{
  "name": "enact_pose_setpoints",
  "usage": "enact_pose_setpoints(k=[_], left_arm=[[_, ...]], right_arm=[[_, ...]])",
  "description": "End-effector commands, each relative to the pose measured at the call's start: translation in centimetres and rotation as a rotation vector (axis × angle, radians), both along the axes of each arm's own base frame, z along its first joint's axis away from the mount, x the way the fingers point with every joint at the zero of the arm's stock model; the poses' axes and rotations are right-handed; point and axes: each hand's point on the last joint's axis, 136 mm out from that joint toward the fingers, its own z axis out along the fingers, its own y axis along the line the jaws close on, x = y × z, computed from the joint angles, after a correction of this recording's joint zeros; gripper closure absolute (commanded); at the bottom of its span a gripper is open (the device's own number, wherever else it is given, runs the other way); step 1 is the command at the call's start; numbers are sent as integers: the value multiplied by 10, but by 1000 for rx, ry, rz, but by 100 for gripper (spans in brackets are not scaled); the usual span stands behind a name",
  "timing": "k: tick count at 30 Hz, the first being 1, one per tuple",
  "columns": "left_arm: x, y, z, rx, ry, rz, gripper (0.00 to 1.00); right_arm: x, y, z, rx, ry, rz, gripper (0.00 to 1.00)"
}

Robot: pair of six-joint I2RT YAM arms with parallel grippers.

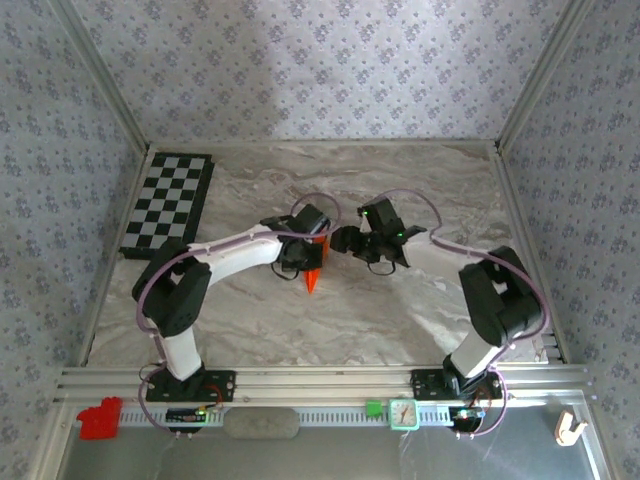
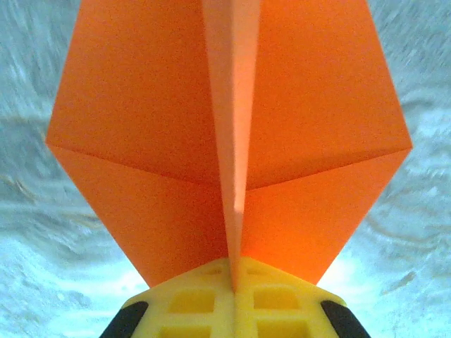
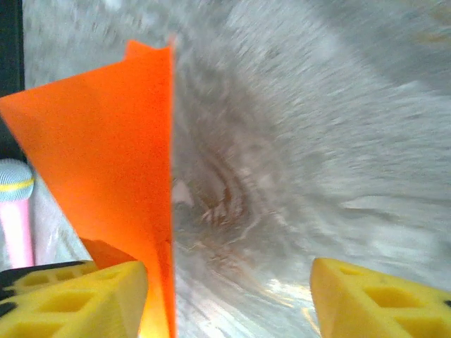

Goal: Fold a paper plane with a square sheet of paper (pick it up from the middle)
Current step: Move the paper plane to the center of the table.

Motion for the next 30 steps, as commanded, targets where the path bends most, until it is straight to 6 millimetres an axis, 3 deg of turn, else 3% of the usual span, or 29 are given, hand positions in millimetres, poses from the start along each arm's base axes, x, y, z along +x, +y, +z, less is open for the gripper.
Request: enact_pose_setpoints(k=[1,6,12,20,30], left_arm=[[26,12,7,98,-63,-14,96],[69,11,11,126,-98,6,96],[108,1,8,135,-114,15,92],[127,-11,-12,133,-34,31,89],[128,-16,-32,143,13,34,82]], right_arm=[[1,-47,-2,-173,-63,-104,29],[-4,-79,4,-224,-110,-180,21],[-11,-87,6,-218,-120,-195,17],[-17,-85,1,-165,-78,-216,17],[-20,-83,0,-145,-65,-216,18]])
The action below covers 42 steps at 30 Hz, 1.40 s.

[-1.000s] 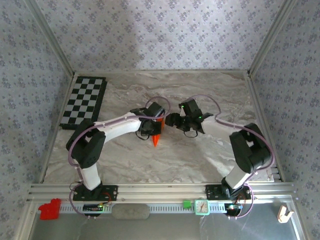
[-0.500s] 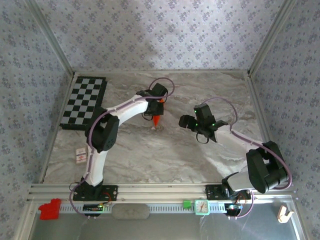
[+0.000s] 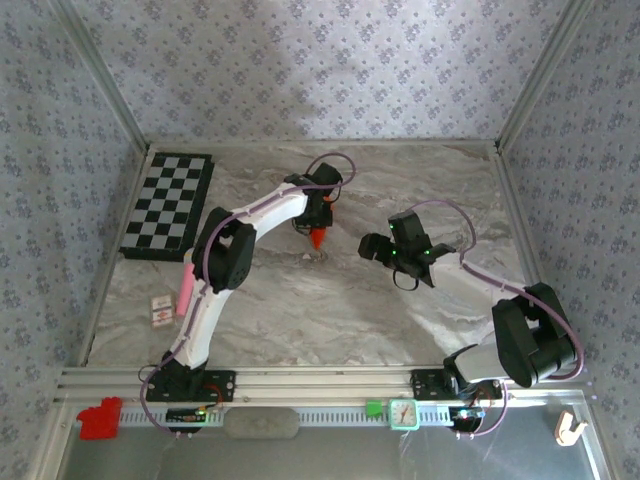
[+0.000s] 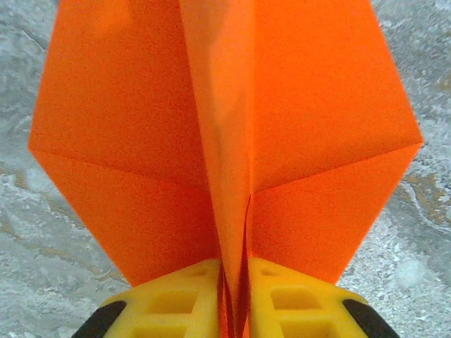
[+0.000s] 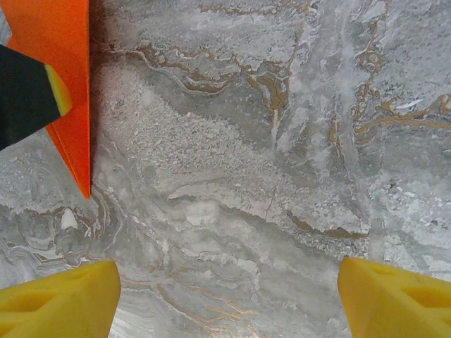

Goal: Fold a paper plane with a square sheet of paper (pick it up from the middle)
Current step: Move the paper plane to the center of the table.

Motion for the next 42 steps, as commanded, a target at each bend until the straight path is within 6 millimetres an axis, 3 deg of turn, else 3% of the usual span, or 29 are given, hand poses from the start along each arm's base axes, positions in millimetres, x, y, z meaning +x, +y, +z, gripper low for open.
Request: enact_pose_setpoints(k=[1,12,28,33,38,42], left_arm=[[-4,1,-6,15,42,-3,81],[-3,0,-19,40,62,-7,64],[-8,1,-43,92,76,23,61],[-3,-9,-18,34,53,41,60],[4,-13,32,-44,-28,87,53],[4,-10,56,-61,-64,94,48]], right_arm=[[-2,-2,4,20,-3,-18,18],[-1,-3,3,17,0,-17,18],[-2,-2,-2,16,13,-15,18],[0,-2,1,12,9,-14,18],[3,-3,7,9,-9,-18,17],[5,-5,13,5,-25,-29,17]])
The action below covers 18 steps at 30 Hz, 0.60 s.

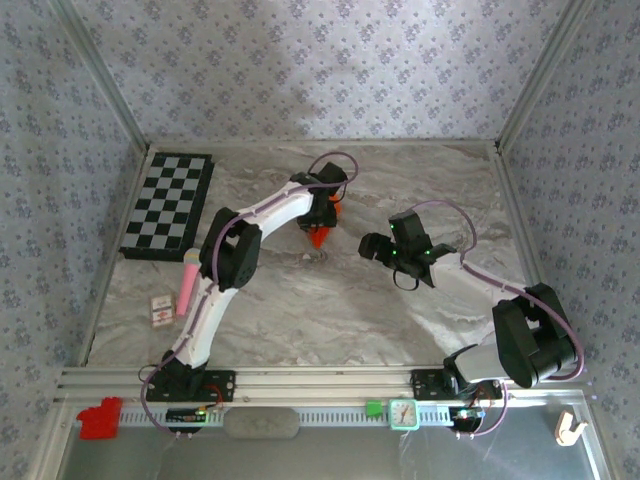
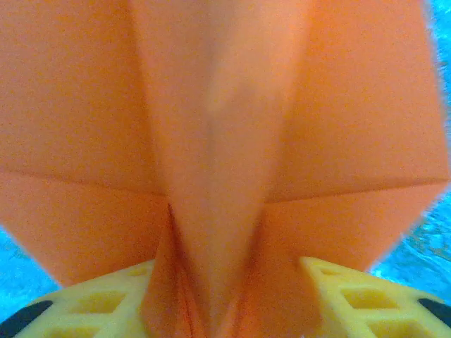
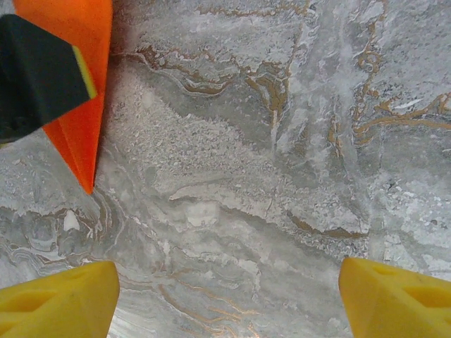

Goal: Fold a paper plane with a square sheet of paper (pick it up from the middle)
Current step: Move the paper plane to the center of the table.

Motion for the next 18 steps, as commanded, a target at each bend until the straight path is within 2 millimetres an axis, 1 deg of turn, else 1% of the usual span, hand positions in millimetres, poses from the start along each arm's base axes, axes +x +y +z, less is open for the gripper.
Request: enact_pose_setpoints(k=[1,4,7,9,13,15,16,17,18], left_arm=[[-1,1,57,-50,-70,21,46],[-2,2,76,-61,-101,20,45],[-2,9,103,-66,-153,23,44],[-2,15,125,-64,-202,27,43],[-3,38,185,-56,-354,49,39],[-5,55,210,-43,-435,57,32],[-6,63,226,-37,-493,49,24],[-7,70,235,-26,-543,34,17],[-7,77,247,-25,-600,25,13]], right_arm=[[5,-5,14,-1,-29,-22,16],[8,-9,23,-13,-48,-29,16],[11,-14,34,-33,-70,-28,15],[15,-18,47,-54,-99,-24,14],[26,-28,84,-125,-190,-16,7],[32,-34,105,-176,-253,-1,4],[34,-37,116,-207,-287,10,2],[37,-42,128,-243,-327,14,0],[41,-47,140,-271,-367,10,0]])
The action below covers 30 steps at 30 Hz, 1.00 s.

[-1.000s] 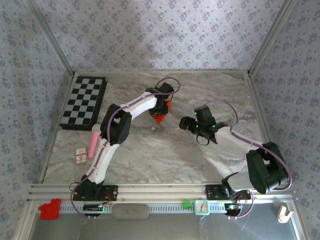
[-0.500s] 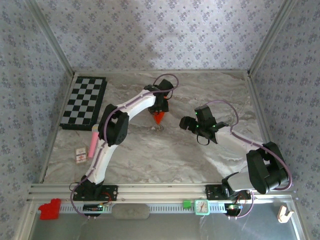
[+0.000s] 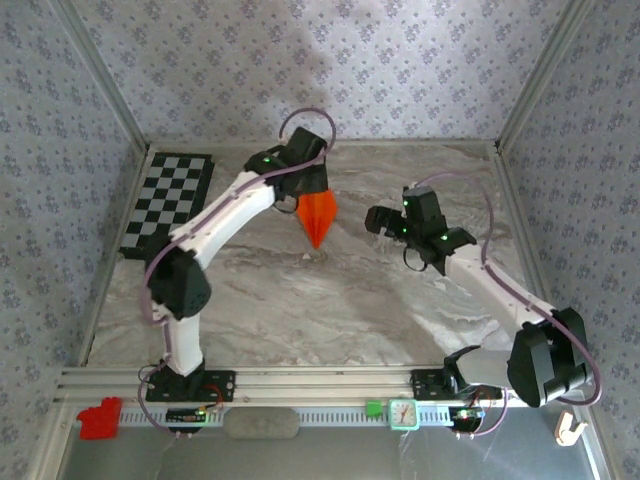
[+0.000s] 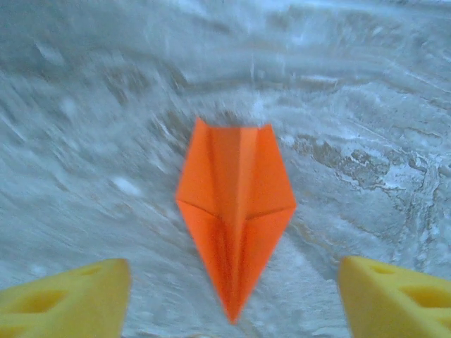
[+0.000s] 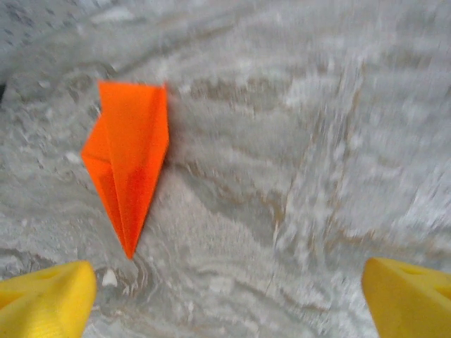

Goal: Fold a paper plane with a square sheet of paper (pick it up from the middle)
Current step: Move the paper plane to the center of the table, then reset both arms

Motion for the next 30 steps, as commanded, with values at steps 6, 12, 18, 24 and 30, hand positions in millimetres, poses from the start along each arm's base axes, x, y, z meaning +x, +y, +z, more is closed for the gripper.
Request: enact_pose_setpoints(k=[6,12,18,24,30], left_arm=[[3,87,64,88,-390,53,0],[-7,168,31,118,-512,177,0],[-42,255,-11,175,-514,355,0],[-72,300,-60,296,-484,417,0],[-77,298,-91,251,-510,322,0]], right_arm=[[20,-60,91,-322,-299,-94,0],[19,-103,96,-439,-346,-226,0],[4,-143,59,-476,-375,-358,0],[-20,-170,-19,-486,-281,-457,0],[-24,-181,-65,-548,-263,-426,0]])
